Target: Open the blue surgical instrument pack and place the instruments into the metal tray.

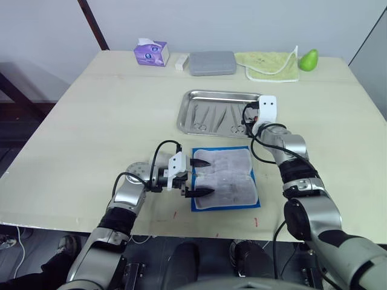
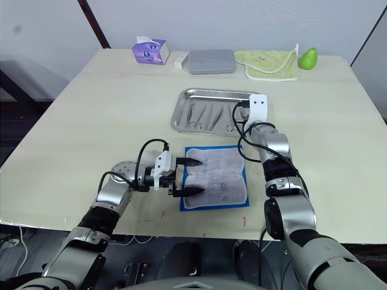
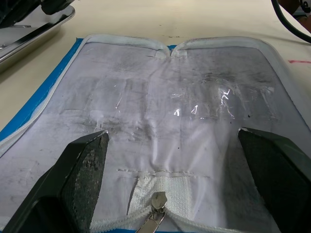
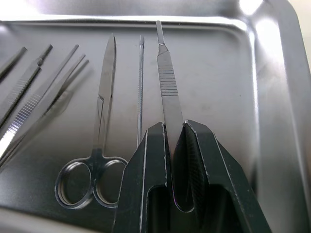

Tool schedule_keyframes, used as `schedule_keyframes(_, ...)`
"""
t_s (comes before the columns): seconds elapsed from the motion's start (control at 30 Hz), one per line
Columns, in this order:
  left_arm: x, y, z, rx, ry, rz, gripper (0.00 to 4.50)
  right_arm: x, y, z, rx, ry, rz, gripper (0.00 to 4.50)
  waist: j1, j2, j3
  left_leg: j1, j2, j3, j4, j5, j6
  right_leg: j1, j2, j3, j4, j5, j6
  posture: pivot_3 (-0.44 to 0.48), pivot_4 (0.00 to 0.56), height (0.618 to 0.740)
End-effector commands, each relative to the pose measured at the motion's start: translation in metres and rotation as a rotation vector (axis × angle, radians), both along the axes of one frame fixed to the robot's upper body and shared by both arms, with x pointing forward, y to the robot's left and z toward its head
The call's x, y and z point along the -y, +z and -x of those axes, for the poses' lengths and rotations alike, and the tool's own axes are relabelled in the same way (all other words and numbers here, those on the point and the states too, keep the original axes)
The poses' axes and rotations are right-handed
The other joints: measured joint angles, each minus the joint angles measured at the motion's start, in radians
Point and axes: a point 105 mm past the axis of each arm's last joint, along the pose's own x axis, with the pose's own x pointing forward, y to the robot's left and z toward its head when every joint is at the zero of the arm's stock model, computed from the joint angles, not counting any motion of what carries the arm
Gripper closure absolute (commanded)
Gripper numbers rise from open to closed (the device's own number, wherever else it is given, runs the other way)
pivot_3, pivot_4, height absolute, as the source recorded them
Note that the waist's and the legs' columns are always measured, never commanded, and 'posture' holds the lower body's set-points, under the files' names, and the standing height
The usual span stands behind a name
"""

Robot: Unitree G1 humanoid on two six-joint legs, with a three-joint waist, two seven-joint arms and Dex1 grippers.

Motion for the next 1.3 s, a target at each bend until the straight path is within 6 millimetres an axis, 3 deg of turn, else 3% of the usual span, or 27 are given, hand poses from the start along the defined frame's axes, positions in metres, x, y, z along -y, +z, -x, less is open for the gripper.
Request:
schedule_keyframes(0.03,-0.006,-0.022,0.007,-0.083,0.022,-0.041,0.00,-0.004,0.023,-0.006,0.075,0.009,-0.005,4.33,0.000,0.000,0.000,0.000,0.000,0.000,0.000,0.000,0.000,0.000,0.000,0.000,0.000,0.000,0.000,0.000,0.150,0.740)
schedule_keyframes(0.17,-0.007,-0.021,0.007,-0.082,0.024,-0.041,0.00,-0.006,0.023,-0.006,0.077,0.018,-0.006,4.33,0.000,0.000,0.000,0.000,0.000,0.000,0.000,0.000,0.000,0.000,0.000,0.000,0.000,0.000,0.000,0.000,0.150,0.740)
schedule_keyframes(0.2,-0.007,-0.021,0.007,-0.082,0.025,-0.041,0.00,-0.006,0.023,-0.006,0.078,0.020,-0.005,3.71,0.000,0.000,0.000,0.000,0.000,0.000,0.000,0.000,0.000,0.000,0.000,0.000,0.000,0.000,0.000,0.000,0.150,0.740)
schedule_keyframes(0.3,-0.007,-0.020,0.007,-0.079,0.029,-0.030,0.00,-0.006,0.028,-0.005,0.100,0.030,0.003,2.43,-0.001,0.000,0.000,0.000,0.000,0.000,0.000,0.000,0.000,0.000,0.000,0.000,0.000,0.000,0.000,0.000,0.150,0.740)
schedule_keyframes(0.47,-0.008,-0.011,0.008,-0.068,0.050,0.036,0.00,-0.017,0.044,0.005,0.169,0.121,-0.051,2.43,-0.008,0.001,0.000,0.000,0.000,0.000,0.000,0.000,0.000,0.000,0.000,0.000,0.000,0.000,0.000,0.000,0.150,0.740)
schedule_keyframes(0.63,-0.008,0.016,0.009,-0.041,0.080,0.190,0.00,-0.023,0.071,0.026,0.346,0.248,-0.089,2.43,-0.018,0.001,0.001,-0.001,0.000,0.000,-0.002,0.000,0.000,-0.001,0.000,0.000,-0.001,0.000,0.000,0.000,0.150,0.740)
schedule_keyframes(0.77,-0.014,0.055,0.007,-0.013,0.168,0.384,0.00,-0.030,0.094,0.073,0.528,0.525,-0.145,2.43,-0.019,0.000,0.005,-0.002,0.001,-0.001,-0.002,0.000,0.000,-0.001,0.000,-0.001,-0.001,0.000,0.000,0.000,0.150,0.740)
schedule_keyframes(0.87,-0.023,0.079,0.007,-0.003,0.244,0.477,0.00,-0.023,0.097,0.107,0.560,0.697,-0.187,2.43,-0.017,-0.004,0.009,-0.003,0.001,-0.001,-0.002,0.000,0.000,-0.001,0.000,-0.002,-0.001,0.000,0.000,0.000,0.150,0.740)
schedule_keyframes(0.97,-0.033,0.089,0.009,-0.016,0.305,0.511,0.00,-0.014,0.098,0.129,0.578,0.796,-0.188,2.43,-0.018,-0.005,0.011,-0.003,0.001,-0.001,-0.002,0.000,0.000,-0.001,0.000,-0.001,-0.002,0.000,0.001,0.000,0.150,0.740)
schedule_keyframes(1.07,-0.050,0.086,0.020,-0.053,0.338,0.486,0.00,0.001,0.086,0.149,0.530,0.887,-0.108,1.71,-0.022,-0.006,0.013,-0.001,0.001,0.000,-0.002,0.000,0.000,-0.001,0.000,-0.001,-0.001,0.000,0.001,0.000,0.150,0.740)
schedule_keyframes(1.1,-0.055,0.085,0.024,-0.065,0.352,0.480,0.00,0.006,0.084,0.156,0.518,0.910,-0.089,1.05,-0.023,-0.006,0.013,-0.001,0.001,0.000,-0.002,0.000,0.000,-0.001,0.000,-0.001,-0.001,0.000,0.001,0.000,0.150,0.740)
schedule_keyframes(1.13,-0.060,0.084,0.027,-0.074,0.366,0.479,0.00,0.011,0.083,0.161,0.511,0.917,-0.082,0.75,-0.021,-0.007,0.015,0.000,0.001,0.000,-0.002,0.000,0.000,-0.001,0.000,-0.001,-0.001,0.000,0.000,0.000,0.150,0.740)
schedule_keyframes(1.17,-0.064,0.083,0.029,-0.081,0.380,0.477,0.00,0.016,0.083,0.165,0.506,0.920,-0.079,0.15,-0.020,-0.007,0.016,-0.001,0.001,-0.001,-0.002,0.000,0.000,-0.001,0.001,-0.001,-0.001,-0.001,0.000,0.000,0.150,0.740)
schedule_keyframes(1.3,-0.087,0.076,0.042,-0.115,0.447,0.442,0.00,0.049,0.068,0.187,0.449,0.930,-0.003,0.15,-0.015,-0.009,0.018,-0.001,0.001,-0.001,-0.002,0.000,0.000,-0.001,0.000,-0.001,-0.002,-0.001,0.001,0.000,0.150,0.740)
